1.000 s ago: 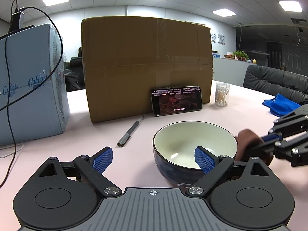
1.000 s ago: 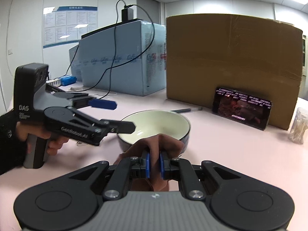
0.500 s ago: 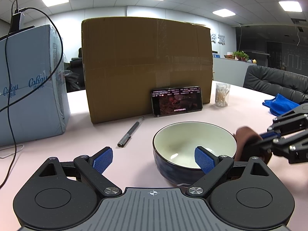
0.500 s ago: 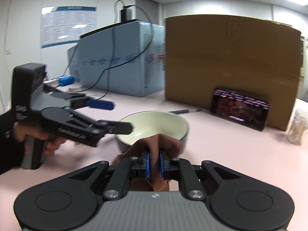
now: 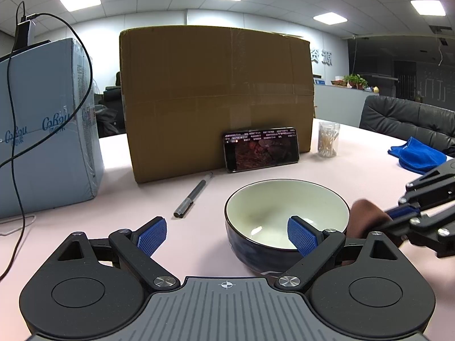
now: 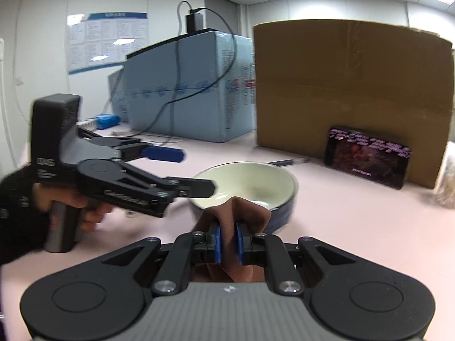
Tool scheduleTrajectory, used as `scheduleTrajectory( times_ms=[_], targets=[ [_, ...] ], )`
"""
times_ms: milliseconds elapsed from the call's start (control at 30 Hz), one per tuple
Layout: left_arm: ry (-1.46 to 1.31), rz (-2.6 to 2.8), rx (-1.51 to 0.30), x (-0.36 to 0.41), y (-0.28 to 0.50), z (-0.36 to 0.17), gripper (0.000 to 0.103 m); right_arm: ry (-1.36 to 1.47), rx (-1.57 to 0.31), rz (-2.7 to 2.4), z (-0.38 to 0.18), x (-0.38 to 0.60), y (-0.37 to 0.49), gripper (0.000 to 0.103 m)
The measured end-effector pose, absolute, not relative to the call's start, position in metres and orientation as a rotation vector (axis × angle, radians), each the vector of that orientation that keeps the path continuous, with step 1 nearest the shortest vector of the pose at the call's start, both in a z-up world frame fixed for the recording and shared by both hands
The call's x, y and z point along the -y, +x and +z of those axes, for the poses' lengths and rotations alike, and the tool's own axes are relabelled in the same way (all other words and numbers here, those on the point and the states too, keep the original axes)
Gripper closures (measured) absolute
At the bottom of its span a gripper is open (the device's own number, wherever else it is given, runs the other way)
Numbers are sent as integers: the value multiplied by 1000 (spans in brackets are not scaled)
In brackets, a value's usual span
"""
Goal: Clean bowl
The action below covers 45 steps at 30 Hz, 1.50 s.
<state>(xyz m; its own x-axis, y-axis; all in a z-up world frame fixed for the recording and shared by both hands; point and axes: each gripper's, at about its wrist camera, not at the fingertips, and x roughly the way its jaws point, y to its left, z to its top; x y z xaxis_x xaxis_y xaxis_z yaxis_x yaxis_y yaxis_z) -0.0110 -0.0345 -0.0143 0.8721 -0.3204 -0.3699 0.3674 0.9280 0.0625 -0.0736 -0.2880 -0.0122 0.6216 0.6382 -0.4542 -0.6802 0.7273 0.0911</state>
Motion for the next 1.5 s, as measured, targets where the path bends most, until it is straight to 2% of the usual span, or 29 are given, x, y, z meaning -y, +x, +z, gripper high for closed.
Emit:
scheduleTrajectory(
  times_ms=[400,667,700,767,900,967,1100,1167,1267,1500],
  targets=[
    [132,-359,-359,35,-13,-14,9,-98,-371,819,25,326,-101,87],
    [134,-360,-355,35,-14,-14,9,-282,-480,1135,15,314,-110,88],
    [134,-359,-353,35,-15,-14,9,-301,-497,1159,13,311,-110,86],
    [134,-359,-350,35,-16,-13,9,-345,-530,1197,11,308,-108,69],
    [137,-361,-338,35,-19,-13,9,-368,-547,1236,8,306,-109,45],
    [134,-361,-328,34,-21,-12,9,-379,-531,1250,9,308,-111,24],
    [116,-355,-314,31,-23,-11,9,-375,-451,1224,13,320,-113,18],
    [101,-352,-305,28,-24,-9,8,-338,-382,1170,16,327,-111,7],
    [73,-340,-288,24,-26,-8,1,-252,-298,1072,17,333,-102,4],
    [13,-291,-178,12,-30,-2,0,-83,-80,666,11,346,-74,0]
  ],
)
